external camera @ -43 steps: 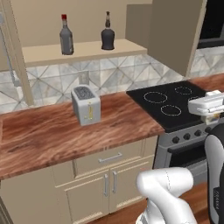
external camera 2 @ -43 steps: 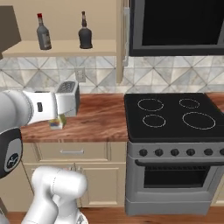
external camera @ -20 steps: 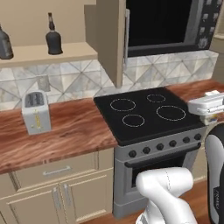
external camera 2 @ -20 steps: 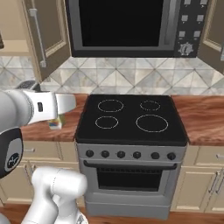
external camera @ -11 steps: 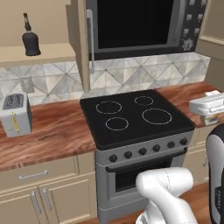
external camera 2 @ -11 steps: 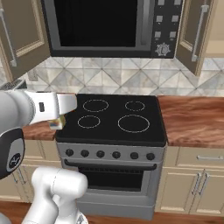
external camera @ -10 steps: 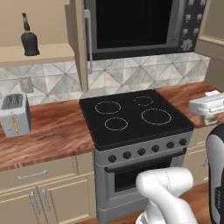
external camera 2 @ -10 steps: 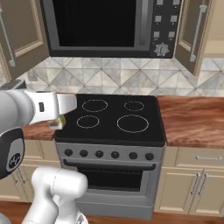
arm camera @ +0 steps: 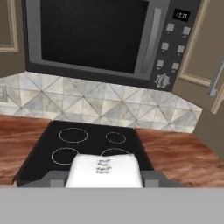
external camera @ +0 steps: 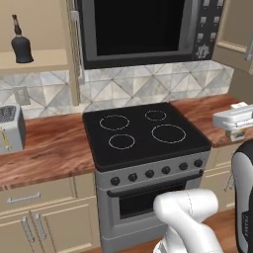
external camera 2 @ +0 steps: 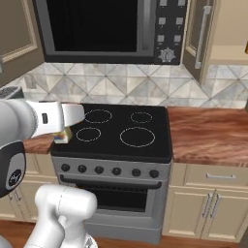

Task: Sort all alcoholic drinks to one cabinet, and non-alcoholic drinks to the other.

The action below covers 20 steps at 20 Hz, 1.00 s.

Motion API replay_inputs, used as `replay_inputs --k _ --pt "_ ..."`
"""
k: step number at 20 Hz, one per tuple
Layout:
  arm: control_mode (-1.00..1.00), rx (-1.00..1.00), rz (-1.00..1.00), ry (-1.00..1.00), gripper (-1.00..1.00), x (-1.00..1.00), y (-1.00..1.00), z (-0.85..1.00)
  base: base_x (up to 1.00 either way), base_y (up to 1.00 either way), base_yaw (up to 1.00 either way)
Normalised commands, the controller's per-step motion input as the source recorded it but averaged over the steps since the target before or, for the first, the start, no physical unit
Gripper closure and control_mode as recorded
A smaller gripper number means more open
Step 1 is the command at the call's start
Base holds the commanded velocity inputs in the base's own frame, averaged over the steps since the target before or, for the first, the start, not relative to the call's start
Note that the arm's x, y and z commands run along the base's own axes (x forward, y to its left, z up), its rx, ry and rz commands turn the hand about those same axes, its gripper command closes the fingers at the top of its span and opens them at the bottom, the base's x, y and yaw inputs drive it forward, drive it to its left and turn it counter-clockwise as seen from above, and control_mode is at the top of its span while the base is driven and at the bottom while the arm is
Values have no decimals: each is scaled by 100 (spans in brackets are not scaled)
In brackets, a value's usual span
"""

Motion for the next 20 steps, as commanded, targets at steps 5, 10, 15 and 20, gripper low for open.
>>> replay_inputs --k 5,10,15,20 --pt "100 0 0 0 100 0 0 0 -13 -49 6" --pt "100 0 0 0 100 0 0 0 -18 -49 6" --pt "100 0 0 0 100 0 0 0 -15 -43 5" --pt "100 0 0 0 100 0 0 0 -9 -39 5"
